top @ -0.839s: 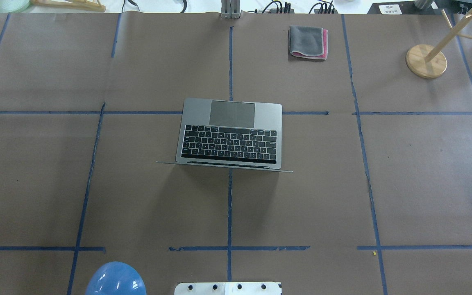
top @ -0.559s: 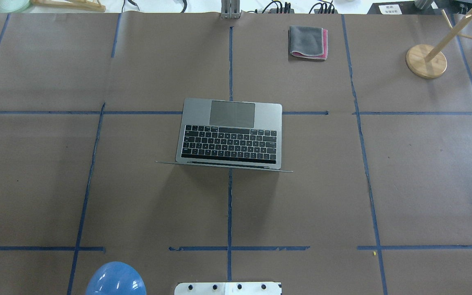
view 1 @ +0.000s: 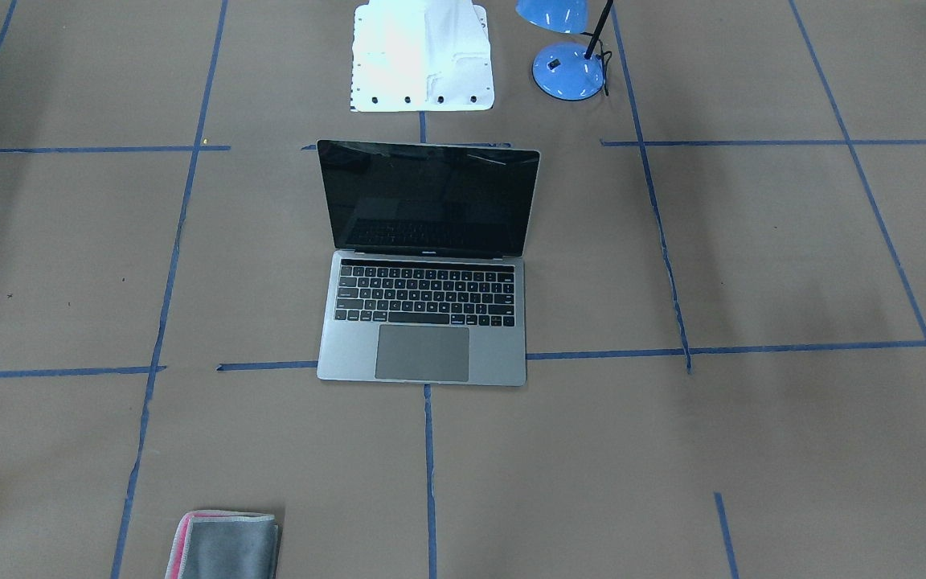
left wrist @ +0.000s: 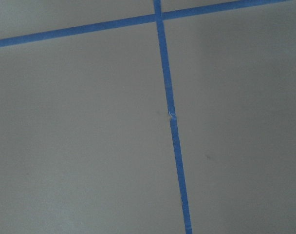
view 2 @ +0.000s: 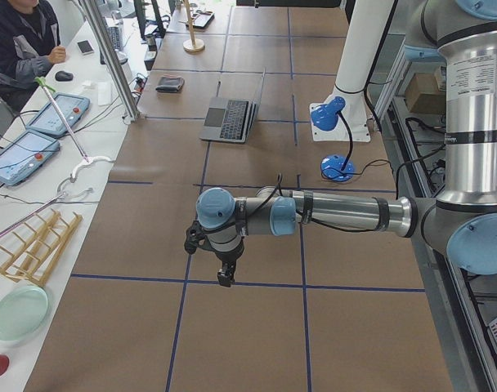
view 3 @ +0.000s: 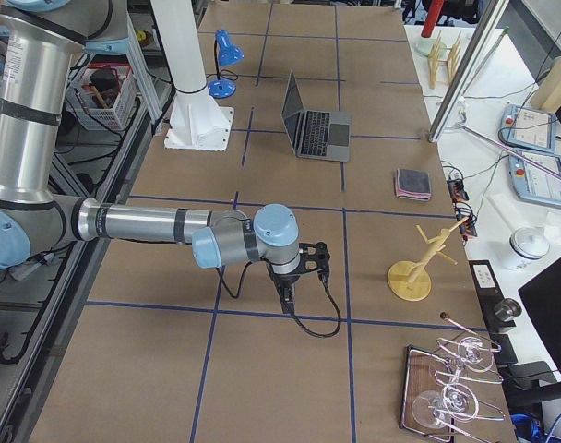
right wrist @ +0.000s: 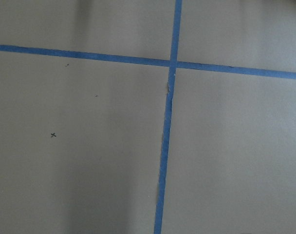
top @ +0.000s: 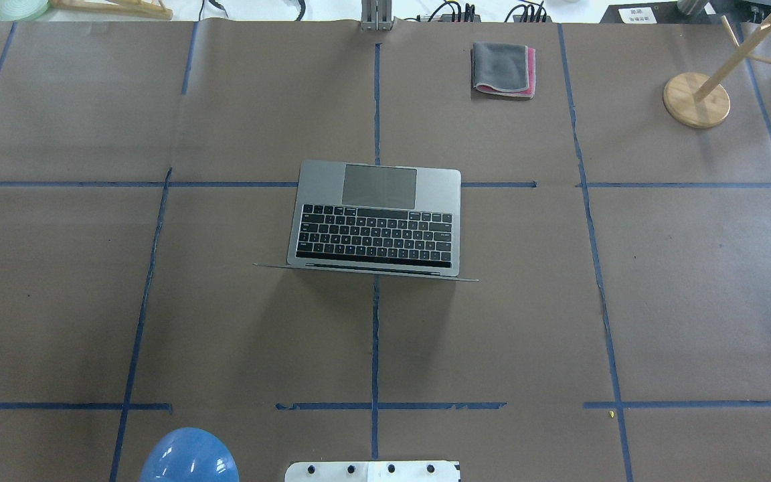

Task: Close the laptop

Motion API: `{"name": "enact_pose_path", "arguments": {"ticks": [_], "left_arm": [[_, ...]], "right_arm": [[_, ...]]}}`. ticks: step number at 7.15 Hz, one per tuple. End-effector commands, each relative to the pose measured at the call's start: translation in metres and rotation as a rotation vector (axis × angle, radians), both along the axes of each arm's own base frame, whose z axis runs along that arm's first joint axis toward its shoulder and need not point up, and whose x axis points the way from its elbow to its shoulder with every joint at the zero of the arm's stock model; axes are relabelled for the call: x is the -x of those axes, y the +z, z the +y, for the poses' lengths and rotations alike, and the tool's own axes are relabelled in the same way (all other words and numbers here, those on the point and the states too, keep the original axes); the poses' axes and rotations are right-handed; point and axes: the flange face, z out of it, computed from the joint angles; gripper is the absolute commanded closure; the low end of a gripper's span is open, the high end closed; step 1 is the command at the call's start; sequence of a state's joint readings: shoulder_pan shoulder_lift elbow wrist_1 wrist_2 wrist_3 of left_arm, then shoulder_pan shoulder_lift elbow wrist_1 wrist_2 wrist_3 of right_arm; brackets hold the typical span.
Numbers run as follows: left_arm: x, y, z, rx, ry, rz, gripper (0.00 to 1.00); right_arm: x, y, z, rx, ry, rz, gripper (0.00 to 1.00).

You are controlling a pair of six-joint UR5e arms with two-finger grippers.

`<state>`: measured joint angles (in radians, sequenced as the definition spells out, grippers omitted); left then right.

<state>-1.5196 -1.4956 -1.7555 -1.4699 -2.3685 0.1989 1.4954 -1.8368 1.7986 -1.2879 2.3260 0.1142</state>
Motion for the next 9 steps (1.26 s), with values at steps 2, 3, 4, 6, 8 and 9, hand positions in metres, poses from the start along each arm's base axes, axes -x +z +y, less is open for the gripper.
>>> {"name": "enact_pose_path", "arguments": {"ticks": [2,3,4,6,8,9], "left_arm": [[-0.029,-0.069,-0.042,-0.088,-0.012,0.078,0.01],[-0.046,-0.083,-0.043,-0.034,-0.047,0.104,0.01],[-0.079,-0.108,-0.037,-0.06,-0.016,0.119,0.01],[-0.152,-0.154,-0.004,-0.093,0.065,0.152,0.01],[-0.188,-0.182,0.015,-0.049,0.064,0.19,0.01],[-0.213,-0.196,0.027,-0.05,0.051,0.239,0.01]], "right_arm": [[0.033,-0.017,-0.003,-0.073,-0.086,-0.101,0.0],[0.046,-0.025,-0.003,-0.074,-0.117,-0.156,0.0],[0.067,-0.038,-0.003,-0.094,-0.124,-0.197,0.0],[0.126,-0.081,0.011,-0.077,-0.042,-0.362,0.0],[0.17,-0.108,0.034,-0.037,-0.062,-0.482,0.0],[0.187,-0.13,0.047,-0.017,-0.061,-0.549,0.0]]}}
